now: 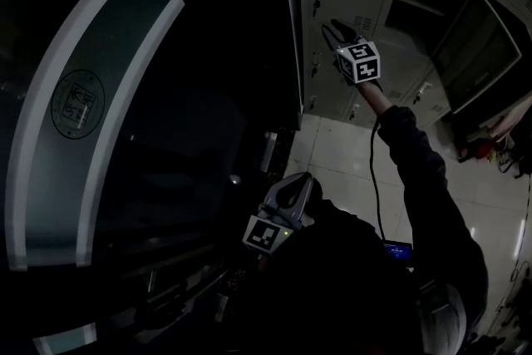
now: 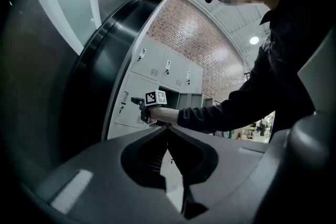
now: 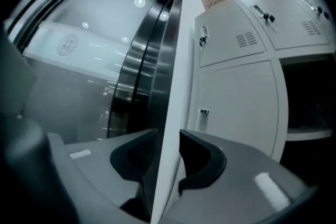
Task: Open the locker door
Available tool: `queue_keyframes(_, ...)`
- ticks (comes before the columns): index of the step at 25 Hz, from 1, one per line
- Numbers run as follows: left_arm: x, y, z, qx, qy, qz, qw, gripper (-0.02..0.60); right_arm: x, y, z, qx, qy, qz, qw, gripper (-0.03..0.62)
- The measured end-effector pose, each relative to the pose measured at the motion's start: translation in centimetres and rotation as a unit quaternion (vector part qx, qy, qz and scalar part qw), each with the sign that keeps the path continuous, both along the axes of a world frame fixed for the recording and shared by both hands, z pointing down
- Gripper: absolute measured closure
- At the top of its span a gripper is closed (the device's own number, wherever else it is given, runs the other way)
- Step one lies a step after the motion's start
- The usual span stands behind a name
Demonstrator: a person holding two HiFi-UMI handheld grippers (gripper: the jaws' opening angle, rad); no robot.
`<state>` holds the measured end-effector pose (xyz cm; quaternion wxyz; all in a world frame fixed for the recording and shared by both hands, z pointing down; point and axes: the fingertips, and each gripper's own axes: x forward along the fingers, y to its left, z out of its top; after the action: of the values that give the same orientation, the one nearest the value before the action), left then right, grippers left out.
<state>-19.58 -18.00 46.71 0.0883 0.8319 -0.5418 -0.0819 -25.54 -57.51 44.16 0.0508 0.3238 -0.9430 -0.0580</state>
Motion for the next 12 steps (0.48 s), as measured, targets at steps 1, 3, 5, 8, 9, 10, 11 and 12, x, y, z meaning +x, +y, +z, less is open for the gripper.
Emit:
queue_keyframes(1, -0.9, -1.2, 0.0, -0.005, 0.002, -0.007, 1.0, 0.571, -1.0, -2.6, -0.2, -0.002, -0.001, 0.008, 1.0, 0.482)
queue_keyframes(3, -2.8, -3.7, -0.1, -0.016, 0.002, -0.022, 0.9996, 0.571, -3.0, -7.5, -0.5, -0.006, -0.009, 0.023, 1.0, 0.471)
queue_keyframes(5, -4.6, -6.0, 0.1, -0.027, 0.003, -0.033, 0.9991, 0.571, -5.0, -11.2, -0.7, -0.011, -0.016, 0.033, 0.999, 0.471)
queue_keyframes(8, -6.2, -9.1, 0.6, -0.042, 0.003, -0.038, 0.9984, 0.571, -7.1, -14.9, -0.3, -0.012, -0.017, 0.051, 0.998, 0.458)
queue_keyframes(9, -6.5, -10.0, 0.7, -0.047, 0.001, -0.037, 0.9982, 0.571, -7.5, -15.8, -0.1, -0.01, -0.017, 0.062, 0.998, 0.453)
queue_keyframes(10, -6.8, -10.9, 0.9, -0.05, -0.001, -0.035, 0.9981, 0.571, -7.8, -16.6, 0.0, -0.007, -0.016, 0.076, 0.997, 0.45)
queue_keyframes(11, -7.0, -11.8, 1.0, -0.051, -0.004, -0.032, 0.9982, 0.571, -8.0, -17.4, 0.2, -0.003, -0.012, 0.091, 0.996, 0.442)
queue_keyframes(12, -7.2, -12.4, 1.0, -0.051, -0.006, -0.029, 0.9983, 0.571, -8.3, -18.0, 0.4, 0.0, -0.007, 0.105, 0.994, 0.442)
